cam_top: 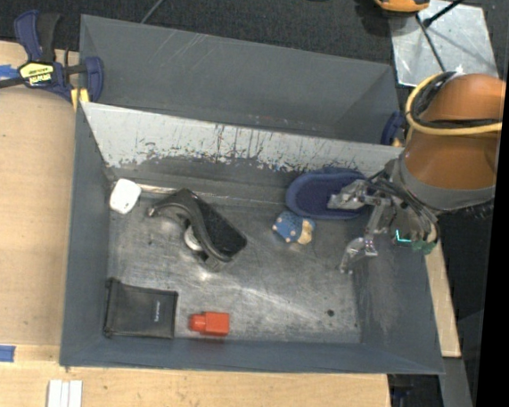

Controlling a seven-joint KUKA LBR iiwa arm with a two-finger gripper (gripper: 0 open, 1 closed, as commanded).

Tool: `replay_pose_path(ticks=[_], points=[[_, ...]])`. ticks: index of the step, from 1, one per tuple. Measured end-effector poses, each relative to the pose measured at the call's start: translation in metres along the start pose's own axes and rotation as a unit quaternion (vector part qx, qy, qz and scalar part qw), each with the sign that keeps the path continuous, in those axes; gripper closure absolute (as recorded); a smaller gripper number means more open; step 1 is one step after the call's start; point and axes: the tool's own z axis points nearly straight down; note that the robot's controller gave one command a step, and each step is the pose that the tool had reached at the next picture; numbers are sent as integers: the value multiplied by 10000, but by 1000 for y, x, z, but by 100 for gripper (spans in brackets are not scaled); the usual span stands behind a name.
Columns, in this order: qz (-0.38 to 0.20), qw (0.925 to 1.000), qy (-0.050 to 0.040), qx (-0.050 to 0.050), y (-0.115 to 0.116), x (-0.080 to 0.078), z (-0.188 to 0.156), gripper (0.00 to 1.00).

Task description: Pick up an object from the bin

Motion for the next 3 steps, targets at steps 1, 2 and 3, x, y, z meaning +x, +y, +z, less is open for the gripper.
replay_pose_path(ticks=[1, 2, 3], points=[[327, 9995, 11, 0, 35, -41, 111, 0], [320, 9995, -33, -1, 36, -43, 112, 100], [361, 9993, -82, -2, 59, -37, -13, 100]])
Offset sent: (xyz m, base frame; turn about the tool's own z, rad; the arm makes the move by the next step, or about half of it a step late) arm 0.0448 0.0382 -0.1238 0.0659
